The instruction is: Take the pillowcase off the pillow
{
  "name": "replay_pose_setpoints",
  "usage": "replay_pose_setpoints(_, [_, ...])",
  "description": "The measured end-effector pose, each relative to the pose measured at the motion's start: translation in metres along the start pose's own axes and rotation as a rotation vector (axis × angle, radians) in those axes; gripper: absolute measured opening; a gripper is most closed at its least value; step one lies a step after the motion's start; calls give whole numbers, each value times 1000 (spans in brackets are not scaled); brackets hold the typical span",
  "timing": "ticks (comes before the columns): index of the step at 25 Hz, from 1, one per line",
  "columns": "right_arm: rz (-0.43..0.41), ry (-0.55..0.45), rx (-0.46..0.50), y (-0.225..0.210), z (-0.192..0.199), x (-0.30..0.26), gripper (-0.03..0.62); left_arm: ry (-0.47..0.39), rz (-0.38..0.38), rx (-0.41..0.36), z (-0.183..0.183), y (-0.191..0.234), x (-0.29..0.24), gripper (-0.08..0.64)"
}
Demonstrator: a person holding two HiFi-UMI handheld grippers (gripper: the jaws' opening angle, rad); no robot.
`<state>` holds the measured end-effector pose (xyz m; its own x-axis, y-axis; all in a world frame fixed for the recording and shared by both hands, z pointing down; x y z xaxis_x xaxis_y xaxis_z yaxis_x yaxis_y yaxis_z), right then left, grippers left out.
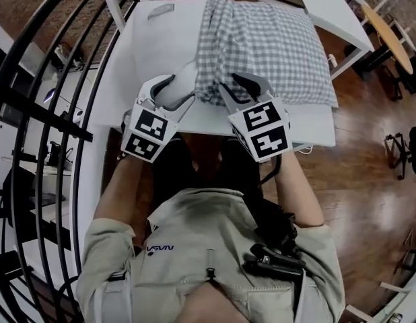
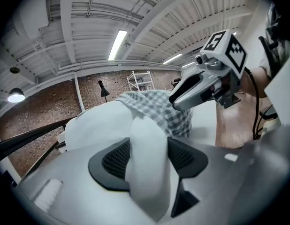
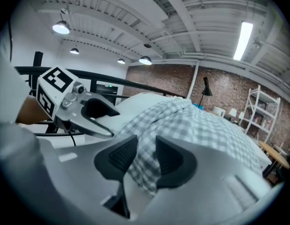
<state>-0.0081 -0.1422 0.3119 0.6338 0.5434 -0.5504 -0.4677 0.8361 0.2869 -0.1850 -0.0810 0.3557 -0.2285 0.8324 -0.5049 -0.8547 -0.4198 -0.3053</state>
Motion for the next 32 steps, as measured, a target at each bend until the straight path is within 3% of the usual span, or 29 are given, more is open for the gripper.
replay_pose_setpoints(3, [44,57,68,13,8,-19,129,17,-55,9,4,-2,-10,138])
replay_pose_setpoints(6, [152,84,154,14,12,-27,55,7,-92,14,1,1,-8,52])
replay_pose_setpoints(10, [219,26,162,9,4,-9,15,-38,-137,21,-10,14,9,34])
replay_pose_setpoints(13, [359,13,172,-15,-2,16,6,-73,-190,53,-20,33,25,23])
replay_pose_setpoints(17, [387,39,52,-70,18,39,6,-108,-217,98,-25,56,44,23])
replay_pose_setpoints(21, [476,98,10,-105,49,46,6,-134,-198,116,-26,56,51,23])
replay_pose_setpoints(28, [399,241,-91,-113,109,15,6,-48,-91,312,42,32,24,22])
replay_pose_setpoints(32, [354,221,-120,-115,106,18,7,-64,-75,295,42,24,23,34])
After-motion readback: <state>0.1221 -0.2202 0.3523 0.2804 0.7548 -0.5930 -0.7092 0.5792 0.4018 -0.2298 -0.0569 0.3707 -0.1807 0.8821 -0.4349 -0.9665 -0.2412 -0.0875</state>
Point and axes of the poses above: the fingertips, and each gripper's own axes: x backward along the fingers, y to its left, z out of its underside, the point moved 10 cm from there along x, backward along the fingers, and after that the axes turned 9 degrees about y, right-handed, at the moved point
